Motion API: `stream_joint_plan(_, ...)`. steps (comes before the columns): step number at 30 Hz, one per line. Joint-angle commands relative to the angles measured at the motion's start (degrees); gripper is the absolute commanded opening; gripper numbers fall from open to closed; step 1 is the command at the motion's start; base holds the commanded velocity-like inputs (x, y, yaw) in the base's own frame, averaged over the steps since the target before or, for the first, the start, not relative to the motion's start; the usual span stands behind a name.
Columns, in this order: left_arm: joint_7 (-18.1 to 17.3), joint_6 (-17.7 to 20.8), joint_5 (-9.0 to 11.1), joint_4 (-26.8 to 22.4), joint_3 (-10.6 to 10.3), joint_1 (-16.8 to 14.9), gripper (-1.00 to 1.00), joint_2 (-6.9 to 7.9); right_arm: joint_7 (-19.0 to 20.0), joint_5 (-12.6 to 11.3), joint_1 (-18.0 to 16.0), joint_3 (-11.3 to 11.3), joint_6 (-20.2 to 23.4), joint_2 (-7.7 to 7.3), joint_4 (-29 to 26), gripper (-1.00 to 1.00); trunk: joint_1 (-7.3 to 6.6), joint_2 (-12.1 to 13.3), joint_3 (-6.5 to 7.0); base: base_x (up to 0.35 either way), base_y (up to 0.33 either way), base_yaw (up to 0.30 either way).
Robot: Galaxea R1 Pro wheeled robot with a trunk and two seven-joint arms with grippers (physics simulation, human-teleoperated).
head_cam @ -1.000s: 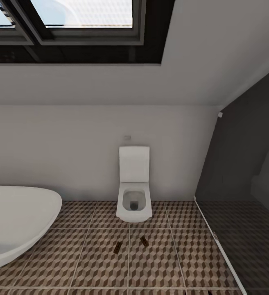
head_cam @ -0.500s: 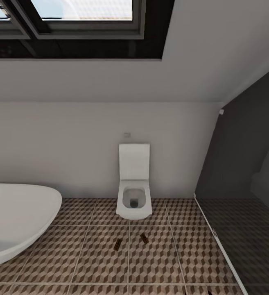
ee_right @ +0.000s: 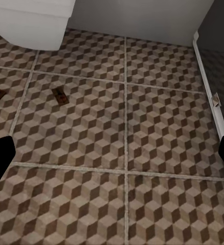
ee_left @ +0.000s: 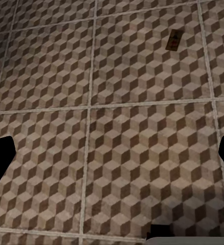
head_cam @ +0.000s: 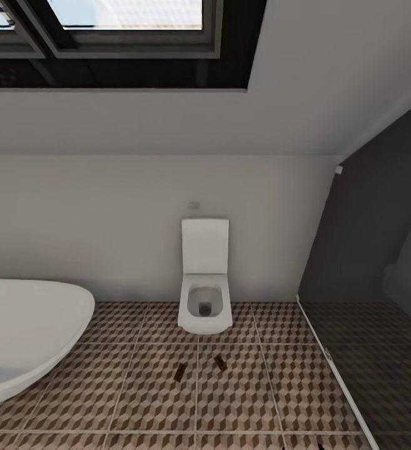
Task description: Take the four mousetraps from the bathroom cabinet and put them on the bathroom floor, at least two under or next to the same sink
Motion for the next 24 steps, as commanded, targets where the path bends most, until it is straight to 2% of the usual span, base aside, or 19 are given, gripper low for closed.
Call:
stream_joint_plan(1,0.4,-0.2,0.0,0.1,-0.5,-0.1,1.0,-0.04,-0.3,-0.3,0.0,0.5,-0.1,-0.03,0.0,1.0,0.03,-0.1,-0.13,0.0,0.0,0.0)
stream_joint_plan(24,0.4,-0.2,0.0,0.1,-0.5,-0.1,1.0,0.05,-0.3,-0.3,0.0,0.5,0.0,-0.03,0.1,1.0,0.03,-0.1,-0.13,0.0,0.0,0.0)
